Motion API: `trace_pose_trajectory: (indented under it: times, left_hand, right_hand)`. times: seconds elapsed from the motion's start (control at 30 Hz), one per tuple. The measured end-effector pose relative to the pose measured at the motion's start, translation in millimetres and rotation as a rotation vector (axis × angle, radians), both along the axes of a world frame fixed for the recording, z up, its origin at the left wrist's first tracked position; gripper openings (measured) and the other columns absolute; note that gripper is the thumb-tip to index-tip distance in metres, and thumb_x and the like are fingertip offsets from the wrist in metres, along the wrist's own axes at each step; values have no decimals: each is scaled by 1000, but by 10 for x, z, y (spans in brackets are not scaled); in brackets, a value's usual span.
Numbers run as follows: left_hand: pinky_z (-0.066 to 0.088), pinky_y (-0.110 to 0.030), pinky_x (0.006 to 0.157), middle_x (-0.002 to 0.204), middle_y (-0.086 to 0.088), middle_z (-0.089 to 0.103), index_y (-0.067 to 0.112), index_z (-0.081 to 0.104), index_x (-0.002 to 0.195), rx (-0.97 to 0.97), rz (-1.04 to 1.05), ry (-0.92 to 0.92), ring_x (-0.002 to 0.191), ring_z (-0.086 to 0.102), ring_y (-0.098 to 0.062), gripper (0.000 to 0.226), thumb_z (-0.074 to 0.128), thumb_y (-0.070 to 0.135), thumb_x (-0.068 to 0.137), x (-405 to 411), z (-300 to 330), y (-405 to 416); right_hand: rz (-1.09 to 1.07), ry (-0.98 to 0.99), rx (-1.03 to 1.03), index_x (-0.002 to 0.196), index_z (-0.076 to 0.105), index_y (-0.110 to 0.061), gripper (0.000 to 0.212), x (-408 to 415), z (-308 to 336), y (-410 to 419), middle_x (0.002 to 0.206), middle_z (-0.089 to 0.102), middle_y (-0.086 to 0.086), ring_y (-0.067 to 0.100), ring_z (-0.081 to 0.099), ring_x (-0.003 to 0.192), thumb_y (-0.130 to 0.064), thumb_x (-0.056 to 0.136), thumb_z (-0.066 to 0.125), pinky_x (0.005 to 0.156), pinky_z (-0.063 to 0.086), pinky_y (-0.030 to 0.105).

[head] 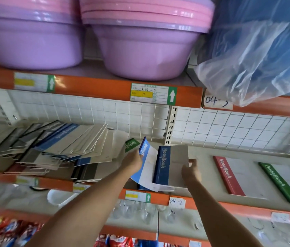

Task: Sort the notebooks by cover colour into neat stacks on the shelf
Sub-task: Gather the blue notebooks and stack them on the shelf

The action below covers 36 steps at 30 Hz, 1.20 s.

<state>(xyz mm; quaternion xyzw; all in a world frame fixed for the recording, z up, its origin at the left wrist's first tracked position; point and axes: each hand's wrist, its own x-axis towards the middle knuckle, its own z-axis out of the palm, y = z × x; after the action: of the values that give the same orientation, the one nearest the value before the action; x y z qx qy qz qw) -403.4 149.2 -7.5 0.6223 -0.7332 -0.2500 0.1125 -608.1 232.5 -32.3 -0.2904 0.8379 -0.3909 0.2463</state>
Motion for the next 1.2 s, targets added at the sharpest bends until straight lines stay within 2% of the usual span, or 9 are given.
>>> trace_pose_trajectory:
  times: [0.07,0.17,0.3,0.4,0.57,0.77,0.9,1.07,1.2]
  left_hand:
    - [43,-33,76,124,-16,56,9,43,135,36,-9,73,106,57,-29,35,34,29,107,31,44,-10]
    - [38,-31,71,123,-18,56,8,39,136,33,5,88,99,57,-28,33,33,24,108,87,71,38]
    - [41,-32,73,126,-18,56,8,38,139,-25,46,138,103,58,-31,34,36,16,106,76,-66,43]
    - [41,-34,76,128,-19,57,11,37,143,-27,102,210,108,58,-35,37,36,17,106,22,-146,99]
    - [48,-35,74,114,-17,65,7,56,118,-32,51,311,94,62,-32,26,51,25,100,-99,-203,-50]
    - [39,-28,69,115,-14,66,7,59,122,-7,-178,390,94,61,-30,27,56,19,98,-365,-129,-94]
    - [47,-35,78,114,-14,67,8,61,119,30,-317,435,100,62,-34,27,61,22,96,-499,-167,0]
    - [45,-33,76,117,-18,66,4,62,119,59,-403,397,105,61,-36,33,60,28,96,-710,-184,272]
    - [45,-33,75,117,-22,65,0,62,118,80,-473,395,105,62,-38,35,60,27,95,-996,-131,575]
  right_hand:
    - [19,-43,-7,118,39,-19,29,91,7,1,93,60,13,37,63,86,-7,92,44,82,56,50]
    - [47,-67,-2,115,31,-22,28,151,-43,-33,91,60,15,41,63,89,-6,94,42,85,54,56]
    - [21,-158,-78,118,36,-19,25,176,-104,-13,83,56,8,36,61,83,-8,96,42,84,55,54]
    - [-105,-230,-167,114,39,-20,22,167,-96,50,95,58,11,32,60,84,-11,96,46,84,56,51]
    - [-186,-382,-290,107,56,-13,20,165,-10,286,97,65,10,25,63,82,-20,90,65,69,58,40]
    - [-304,-308,-289,107,48,-17,15,145,89,619,91,59,4,27,61,88,-19,94,53,83,56,52]
    - [-482,-309,-305,109,48,-21,20,253,51,907,94,59,2,25,61,90,-16,90,53,86,56,51]
    - [-671,-252,-350,98,50,-25,20,330,23,1272,100,64,6,29,64,94,-12,83,53,86,57,51]
    - [-781,-186,-354,104,52,-23,24,306,92,1650,102,65,6,27,63,92,-12,83,51,85,57,47]
